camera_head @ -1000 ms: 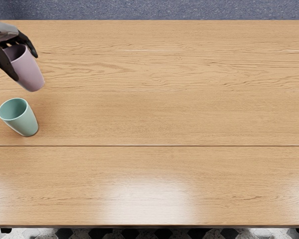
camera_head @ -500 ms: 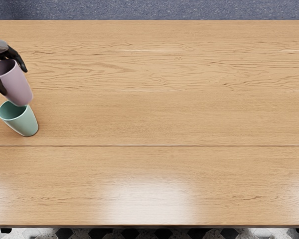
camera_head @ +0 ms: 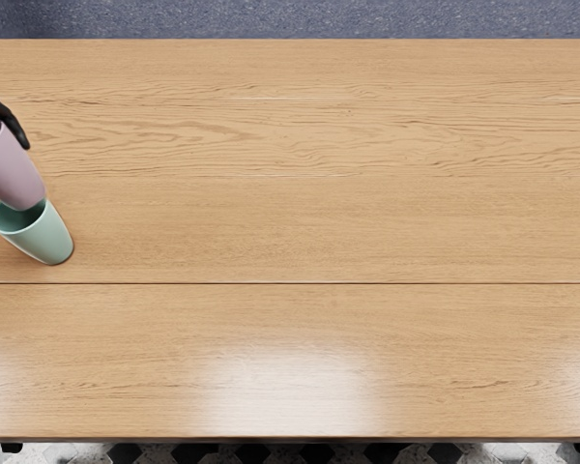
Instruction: Pick up cup and place in cup with left hand
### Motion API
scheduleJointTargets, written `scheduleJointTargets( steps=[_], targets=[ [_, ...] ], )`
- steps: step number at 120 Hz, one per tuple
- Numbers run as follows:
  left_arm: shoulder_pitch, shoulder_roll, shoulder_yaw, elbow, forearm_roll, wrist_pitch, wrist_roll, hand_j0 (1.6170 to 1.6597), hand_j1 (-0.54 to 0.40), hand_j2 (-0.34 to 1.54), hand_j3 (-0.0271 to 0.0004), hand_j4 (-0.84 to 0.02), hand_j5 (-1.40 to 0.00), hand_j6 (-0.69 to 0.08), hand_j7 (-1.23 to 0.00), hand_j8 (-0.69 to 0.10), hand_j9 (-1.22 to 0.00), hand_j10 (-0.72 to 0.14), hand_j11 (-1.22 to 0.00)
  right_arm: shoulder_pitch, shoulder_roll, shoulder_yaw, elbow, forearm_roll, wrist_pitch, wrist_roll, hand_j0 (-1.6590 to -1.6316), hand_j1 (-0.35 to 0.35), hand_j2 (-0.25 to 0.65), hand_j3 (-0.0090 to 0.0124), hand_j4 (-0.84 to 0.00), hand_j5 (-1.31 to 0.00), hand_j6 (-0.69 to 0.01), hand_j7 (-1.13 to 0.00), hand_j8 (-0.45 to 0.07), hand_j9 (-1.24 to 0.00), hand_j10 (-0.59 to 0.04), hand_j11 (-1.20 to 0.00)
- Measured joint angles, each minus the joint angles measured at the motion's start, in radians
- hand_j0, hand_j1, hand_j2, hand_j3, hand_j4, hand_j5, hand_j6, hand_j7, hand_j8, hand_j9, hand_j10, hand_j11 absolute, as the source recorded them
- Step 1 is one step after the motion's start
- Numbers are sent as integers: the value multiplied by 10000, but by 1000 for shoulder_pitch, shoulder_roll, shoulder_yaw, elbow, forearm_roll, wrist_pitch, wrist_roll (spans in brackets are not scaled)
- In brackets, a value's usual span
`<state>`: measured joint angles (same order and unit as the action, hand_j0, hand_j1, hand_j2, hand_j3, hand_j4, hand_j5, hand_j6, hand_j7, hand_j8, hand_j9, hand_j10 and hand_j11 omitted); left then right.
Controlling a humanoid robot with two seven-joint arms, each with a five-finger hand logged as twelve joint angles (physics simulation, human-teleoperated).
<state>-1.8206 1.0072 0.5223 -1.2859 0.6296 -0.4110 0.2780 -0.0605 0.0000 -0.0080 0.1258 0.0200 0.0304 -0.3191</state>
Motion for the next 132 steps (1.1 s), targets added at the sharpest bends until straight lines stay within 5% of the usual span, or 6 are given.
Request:
scheduleJointTargets(
  steps=[38, 42, 54, 59, 74, 132],
  targets=[
    [-4, -5, 37, 2, 7, 3, 0, 16526, -1516, 1354, 0, -5393, -6129, -2848, -6593, -2372, -6618, -3536, -6813, 0, 0, 0, 0, 0, 0, 0, -16581, -3491, -2, 0, -6, -1, -8, 0, -8, 0, -7, 0],
    [0, -8, 40, 1, 4, 2, 0, 16519, -763, 1066, 0, -5412, -6199, -2910, -6648, -2396, -6666, -3568, -6817, 0, 0, 0, 0, 0, 0, 0, -16581, -3491, -2, 0, -6, -1, -8, 0, -7, 0, -6, 0],
    [8, -14, 45, 1, 1, 1, -1, 16528, -958, 735, 0, -5277, -6347, -3011, -6500, -2418, -6544, -3467, -6773, 0, 0, 0, 0, 0, 0, 0, -16581, -3491, -1, 0, -5, -1, -7, 0, -6, 0, -5, 0],
    [10, -17, 46, 1, 0, 1, -1, 16528, 349, 1640, 0, -5156, -6434, -3010, -6472, -2429, -6491, -3467, -6700, 0, 0, 0, 0, 0, 0, 0, -16581, -3491, -1, 0, -5, -1, -7, 0, -6, 0, -5, 0],
    [9, -23, 48, 2, -1, 0, 0, 16546, -492, 1169, 0, -4842, -6435, -3283, -6381, -2757, -6307, -3651, -6457, 0, 0, 0, 0, 0, 0, 0, -16581, -3491, 0, 0, -4, -1, -6, 0, -5, 0, -4, 0],
    [-2, -18, 45, 0, -146, 1, 0, 16577, 2390, 239, 0, -1110, -1416, -973, -1408, -912, -1399, -995, -1411, 0, 0, 0, 0, 0, 0, 0, -16581, -3491, 1, 0, -4, -1, -6, 0, -5, 0, -3, 0]
  ],
)
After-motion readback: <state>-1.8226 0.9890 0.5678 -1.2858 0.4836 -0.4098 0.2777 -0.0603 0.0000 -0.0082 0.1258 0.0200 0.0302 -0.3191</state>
